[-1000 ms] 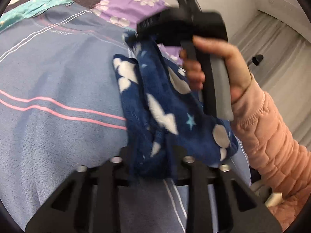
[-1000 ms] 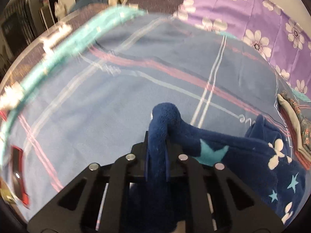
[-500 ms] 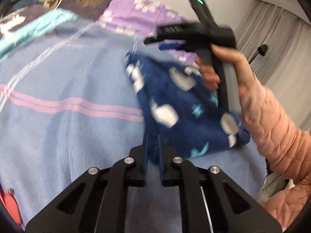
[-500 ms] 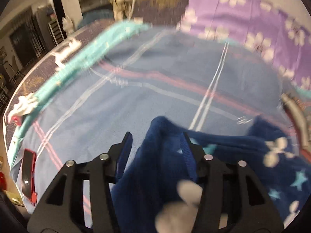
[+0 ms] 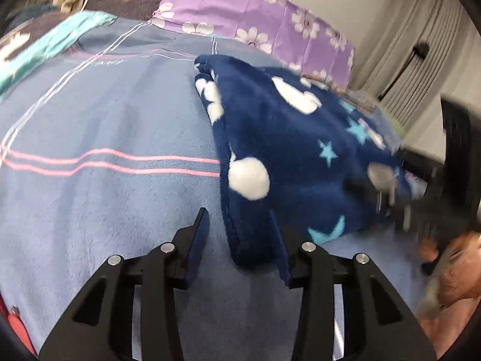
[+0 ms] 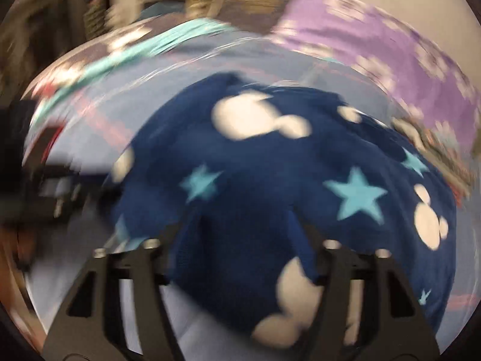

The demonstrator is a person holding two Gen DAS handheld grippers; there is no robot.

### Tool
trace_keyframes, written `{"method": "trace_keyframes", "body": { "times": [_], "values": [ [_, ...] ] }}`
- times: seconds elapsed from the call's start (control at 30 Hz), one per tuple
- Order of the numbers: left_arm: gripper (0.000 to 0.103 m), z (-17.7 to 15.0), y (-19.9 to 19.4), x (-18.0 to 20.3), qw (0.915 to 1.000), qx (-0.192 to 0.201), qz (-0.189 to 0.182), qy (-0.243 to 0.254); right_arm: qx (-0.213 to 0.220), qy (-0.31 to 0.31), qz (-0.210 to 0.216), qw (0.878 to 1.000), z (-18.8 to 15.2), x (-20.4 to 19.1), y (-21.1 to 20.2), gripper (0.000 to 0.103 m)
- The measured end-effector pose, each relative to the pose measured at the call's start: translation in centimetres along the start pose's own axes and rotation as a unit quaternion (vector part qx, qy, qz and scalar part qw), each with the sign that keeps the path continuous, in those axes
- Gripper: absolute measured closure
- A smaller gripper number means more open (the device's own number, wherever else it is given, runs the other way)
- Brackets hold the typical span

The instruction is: Fold small clothes

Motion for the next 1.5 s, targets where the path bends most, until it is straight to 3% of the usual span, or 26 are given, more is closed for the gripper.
{"method": "trace_keyframes", "body": {
  "times": [0.03, 0.13, 0.23, 0.33, 0.4, 0.47, 0.53, 0.63, 0.7, 0.8, 0.87, 0.97, 1.03, 1.13, 1.23, 1.37, 1.5],
  "values": [
    [0.060, -0.1, -0.6, -0.5, 1.0000, 0.007, 0.003, -0.007, 0.009, -0.047, -0.015, 0.999, -0.3, -1.9, -0.2, 0.032],
    [0.050, 0.2, -2.0, -1.4, 0.9987, 0.035, 0.034, -0.013, 0.015, -0.107, -0.044, 0.993, -0.5, -5.3, 0.3, 0.029],
    [0.045, 0.4, -2.5, -2.2, 0.9982, 0.046, 0.025, -0.027, 0.014, -0.151, -0.083, 0.985, -0.9, -8.0, 1.6, 0.029],
    [0.042, 0.7, -2.9, -3.0, 0.9978, 0.051, 0.018, -0.038, 0.037, -0.191, -0.152, 0.969, -1.1, -9.9, 2.6, 0.026],
    [0.038, 1.5, -3.1, -3.4, 0.9971, 0.060, -0.022, -0.042, 0.046, -0.201, -0.179, 0.962, -0.6, -10.6, 3.0, 0.026],
    [0.033, 3.2, -2.6, -4.0, 0.9936, 0.063, -0.081, -0.048, 0.040, -0.187, -0.176, 0.966, 0.3, -10.3, 3.7, 0.026],
    [0.032, 5.3, -1.9, -4.4, 0.9907, 0.059, -0.113, -0.048, 0.033, -0.167, -0.168, 0.971, 1.3, -9.8, 4.3, 0.027],
    [0.029, 9.4, 0.9, -4.9, 0.9845, 0.028, -0.167, -0.047, 0.028, -0.142, -0.165, 0.976, 1.9, -9.3, 4.7, 0.028],
    [0.026, 11.5, 3.3, -4.8, 0.9819, 0.001, -0.182, -0.051, 0.031, -0.140, -0.167, 0.975, 2.0, -9.4, 4.8, 0.032],
    [0.027, 14.0, 7.7, -5.1, 0.9786, -0.045, -0.187, -0.072, 0.036, -0.138, -0.178, 0.974, 2.4, -9.6, 5.2, 0.043],
    [0.027, 15.0, 9.0, -5.1, 0.9767, -0.042, -0.198, -0.072, 0.039, -0.132, -0.190, 0.972, 2.8, -9.4, 5.6, 0.048],
    [0.058, 16.2, 10.1, -4.7, 0.9749, -0.044, -0.211, -0.056, 0.040, -0.118, -0.194, 0.973, 3.4, -8.9, 6.2, 0.063],
    [0.064, 16.3, 10.4, -4.7, 0.9738, -0.044, -0.214, -0.063, 0.046, -0.102, -0.183, 0.977, 3.6, -8.1, 5.8, 0.074],
    [0.067, 16.5, 9.1, -3.7, 0.9780, -0.033, -0.197, -0.059, 0.067, -0.048, -0.119, 0.989, 3.8, -5.6, 3.9, 0.079],
    [0.067, 17.5, 6.7, -1.1, 0.9834, -0.009, -0.178, -0.035, 0.085, -0.002, -0.069, 0.994, 3.7, -3.3, 1.5, 0.080],
    [0.067, 18.9, 4.4, 2.8, 0.9864, 0.004, -0.165, 0.003, 0.107, 0.053, -0.014, 0.993, 2.8, -0.8, -2.1, 0.082],
    [0.067, 21.0, 3.4, 7.4, 0.9869, 0.008, -0.160, 0.022, 0.144, 0.126, 0.042, 0.980, 1.3, 4.6, -5.7, 0.083]
  ]
}}
Point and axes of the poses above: each gripper's, at about its wrist camera, not at the fingertips, and y roughly the way its jaws point, x to its right, z to its top, the point moved 2 cm from there along y, roughly the way its jaws point, and after that the axes turned 11 degrees about -x, right-handed, at the moved point
